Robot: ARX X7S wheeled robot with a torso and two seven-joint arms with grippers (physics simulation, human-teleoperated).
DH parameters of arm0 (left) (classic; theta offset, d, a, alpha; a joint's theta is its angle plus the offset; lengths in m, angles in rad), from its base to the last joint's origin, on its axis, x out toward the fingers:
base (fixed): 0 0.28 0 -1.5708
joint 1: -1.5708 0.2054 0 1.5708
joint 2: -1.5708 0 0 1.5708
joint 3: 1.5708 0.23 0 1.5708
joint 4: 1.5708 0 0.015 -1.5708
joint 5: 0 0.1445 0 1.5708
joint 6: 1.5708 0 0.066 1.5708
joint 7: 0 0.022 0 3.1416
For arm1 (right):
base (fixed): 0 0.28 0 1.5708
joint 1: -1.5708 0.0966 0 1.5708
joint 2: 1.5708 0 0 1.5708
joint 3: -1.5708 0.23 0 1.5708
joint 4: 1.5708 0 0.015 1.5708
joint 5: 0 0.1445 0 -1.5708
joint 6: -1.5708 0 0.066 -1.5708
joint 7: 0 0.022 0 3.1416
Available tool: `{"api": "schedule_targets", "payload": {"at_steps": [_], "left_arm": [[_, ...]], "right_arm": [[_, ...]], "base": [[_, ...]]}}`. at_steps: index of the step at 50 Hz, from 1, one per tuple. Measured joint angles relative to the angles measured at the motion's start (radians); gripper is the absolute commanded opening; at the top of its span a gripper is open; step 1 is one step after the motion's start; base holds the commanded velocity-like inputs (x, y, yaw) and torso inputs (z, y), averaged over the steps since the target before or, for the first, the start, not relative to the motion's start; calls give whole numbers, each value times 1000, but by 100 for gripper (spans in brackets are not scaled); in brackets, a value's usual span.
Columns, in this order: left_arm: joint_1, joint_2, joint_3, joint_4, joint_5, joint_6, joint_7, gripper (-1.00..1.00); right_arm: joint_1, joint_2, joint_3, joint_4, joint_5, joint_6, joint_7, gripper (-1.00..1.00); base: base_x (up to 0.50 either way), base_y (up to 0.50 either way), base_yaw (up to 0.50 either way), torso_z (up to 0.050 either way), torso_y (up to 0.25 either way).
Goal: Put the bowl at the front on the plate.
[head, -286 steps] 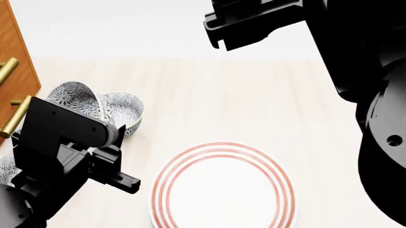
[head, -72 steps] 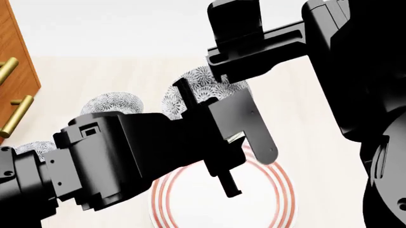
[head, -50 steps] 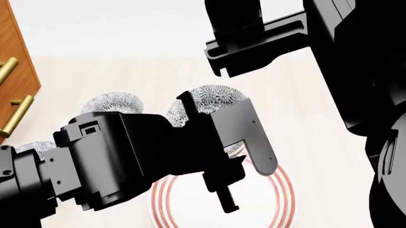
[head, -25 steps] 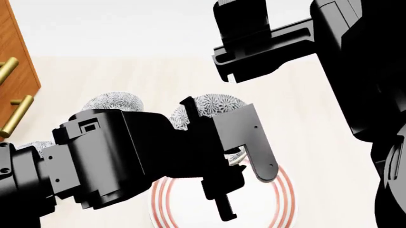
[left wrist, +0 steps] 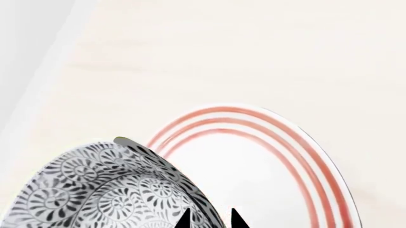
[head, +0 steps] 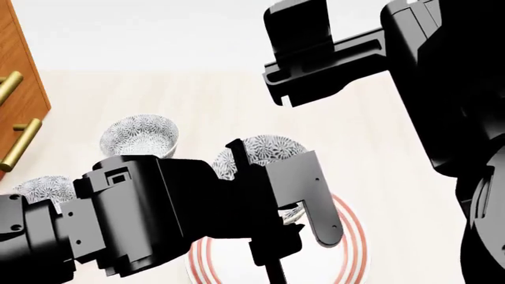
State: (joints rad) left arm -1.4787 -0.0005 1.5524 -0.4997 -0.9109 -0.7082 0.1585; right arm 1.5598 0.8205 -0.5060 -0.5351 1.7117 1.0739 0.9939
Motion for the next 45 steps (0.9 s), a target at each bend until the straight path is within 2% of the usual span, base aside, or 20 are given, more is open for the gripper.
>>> {"api": "schedule_targets", "payload": {"at_steps": [22, 45], "left_arm": [[57, 0, -1, 1, 60, 27, -25, -100], [89, 0, 0, 34, 53, 57, -72, -100]], "right_arm": [[-22, 0, -6, 2, -30, -15, -26, 100], [-39, 6, -7, 3, -50, -29, -45, 100]], "base": [[0, 0, 0, 1, 0], [0, 0, 0, 0, 0]]}}
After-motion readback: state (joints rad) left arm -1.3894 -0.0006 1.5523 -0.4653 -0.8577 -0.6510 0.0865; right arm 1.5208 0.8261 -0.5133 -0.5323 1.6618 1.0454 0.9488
